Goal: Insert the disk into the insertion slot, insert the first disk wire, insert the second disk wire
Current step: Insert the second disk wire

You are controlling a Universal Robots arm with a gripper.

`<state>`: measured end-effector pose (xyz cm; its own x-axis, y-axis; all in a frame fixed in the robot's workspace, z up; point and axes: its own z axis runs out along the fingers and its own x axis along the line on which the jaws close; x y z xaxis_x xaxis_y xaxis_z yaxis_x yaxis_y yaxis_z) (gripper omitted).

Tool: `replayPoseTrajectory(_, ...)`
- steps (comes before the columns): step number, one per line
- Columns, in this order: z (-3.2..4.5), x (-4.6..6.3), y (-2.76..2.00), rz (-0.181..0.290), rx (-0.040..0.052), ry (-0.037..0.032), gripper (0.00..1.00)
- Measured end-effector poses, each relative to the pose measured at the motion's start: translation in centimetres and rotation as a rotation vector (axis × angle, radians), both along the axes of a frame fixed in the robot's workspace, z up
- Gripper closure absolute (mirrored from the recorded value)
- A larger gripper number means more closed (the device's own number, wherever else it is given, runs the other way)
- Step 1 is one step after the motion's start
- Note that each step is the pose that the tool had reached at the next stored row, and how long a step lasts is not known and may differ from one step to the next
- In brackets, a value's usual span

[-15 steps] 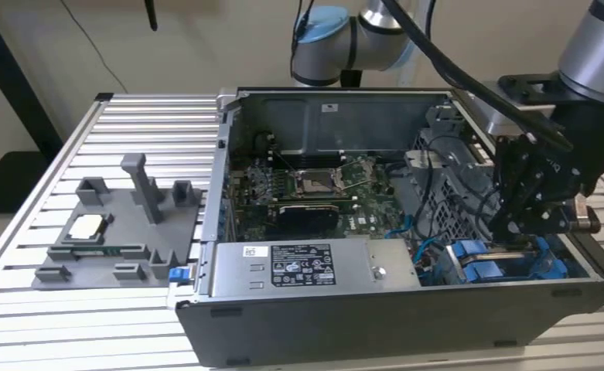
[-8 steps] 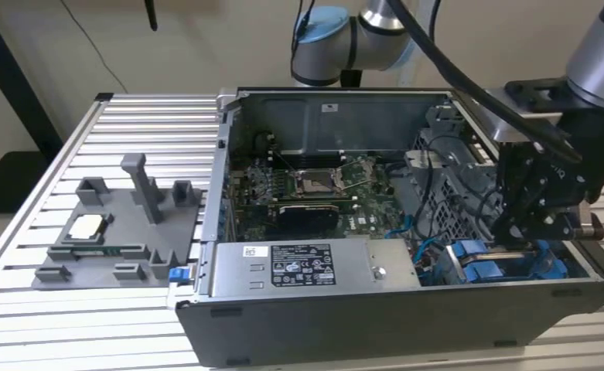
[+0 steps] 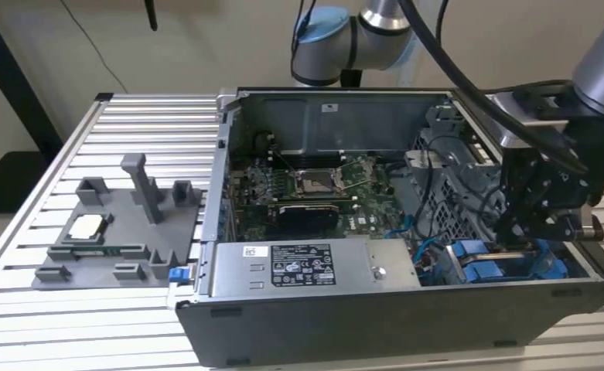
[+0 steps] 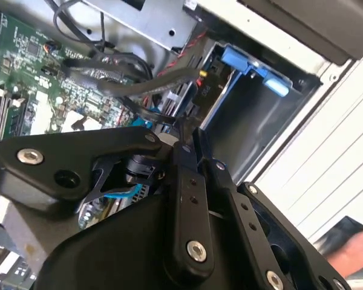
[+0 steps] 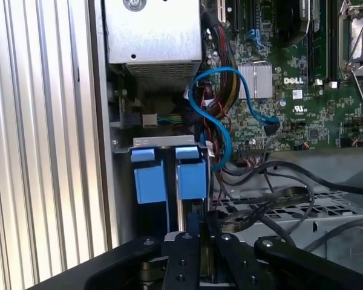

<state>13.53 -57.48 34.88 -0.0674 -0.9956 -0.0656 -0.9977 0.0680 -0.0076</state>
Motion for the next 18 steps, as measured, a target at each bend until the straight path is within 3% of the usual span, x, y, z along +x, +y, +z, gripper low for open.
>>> replayPoseTrajectory(6,-0.28,0.30,0.03,0.000,0.0124,-0.0001,0.84)
replayPoseTrajectory(18,-0.67,0.56,-0.13,0.000,0.0137,0.0005,0.84)
